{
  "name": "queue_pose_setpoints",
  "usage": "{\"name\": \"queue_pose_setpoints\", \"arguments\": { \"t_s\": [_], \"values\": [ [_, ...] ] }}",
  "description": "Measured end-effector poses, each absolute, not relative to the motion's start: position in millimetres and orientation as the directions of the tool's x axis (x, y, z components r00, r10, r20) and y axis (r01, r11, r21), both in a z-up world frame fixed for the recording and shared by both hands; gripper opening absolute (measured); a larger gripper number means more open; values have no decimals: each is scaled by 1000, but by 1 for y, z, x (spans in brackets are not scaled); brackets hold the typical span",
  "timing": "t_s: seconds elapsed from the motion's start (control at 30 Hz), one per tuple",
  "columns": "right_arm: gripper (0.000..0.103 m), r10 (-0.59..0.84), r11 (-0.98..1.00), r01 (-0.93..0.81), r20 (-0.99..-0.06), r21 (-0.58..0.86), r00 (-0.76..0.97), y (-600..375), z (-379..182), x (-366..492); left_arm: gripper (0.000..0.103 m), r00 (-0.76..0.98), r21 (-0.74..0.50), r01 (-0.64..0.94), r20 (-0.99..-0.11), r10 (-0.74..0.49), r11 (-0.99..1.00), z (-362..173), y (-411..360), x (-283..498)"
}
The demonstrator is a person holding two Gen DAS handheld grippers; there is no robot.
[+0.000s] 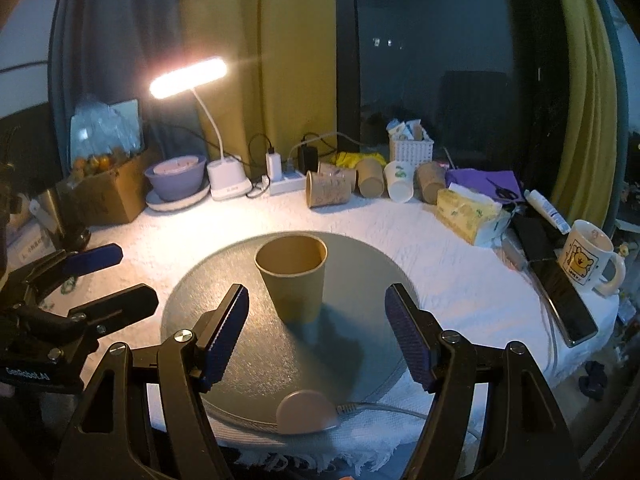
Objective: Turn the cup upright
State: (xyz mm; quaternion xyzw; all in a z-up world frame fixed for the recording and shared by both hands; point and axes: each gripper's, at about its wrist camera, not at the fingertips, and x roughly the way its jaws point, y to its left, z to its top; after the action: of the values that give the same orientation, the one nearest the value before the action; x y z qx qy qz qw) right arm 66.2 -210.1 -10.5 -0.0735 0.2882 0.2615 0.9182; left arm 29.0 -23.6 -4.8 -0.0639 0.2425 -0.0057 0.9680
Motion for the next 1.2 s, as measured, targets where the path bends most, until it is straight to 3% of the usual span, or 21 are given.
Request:
{"name": "queue_pose_setpoints", "arguments": {
  "t_s": [0.6,1.2],
  "values": [
    [74,462,849,-528,-460,-16,758,-224,33,35,94,953,-84,31,-298,-55,996,37,-41,-2],
    [74,471,843,-536,-433,-34,768,-225,43,25,94,973,-110,14,-228,-38,994,47,-32,-18]
  ]
}}
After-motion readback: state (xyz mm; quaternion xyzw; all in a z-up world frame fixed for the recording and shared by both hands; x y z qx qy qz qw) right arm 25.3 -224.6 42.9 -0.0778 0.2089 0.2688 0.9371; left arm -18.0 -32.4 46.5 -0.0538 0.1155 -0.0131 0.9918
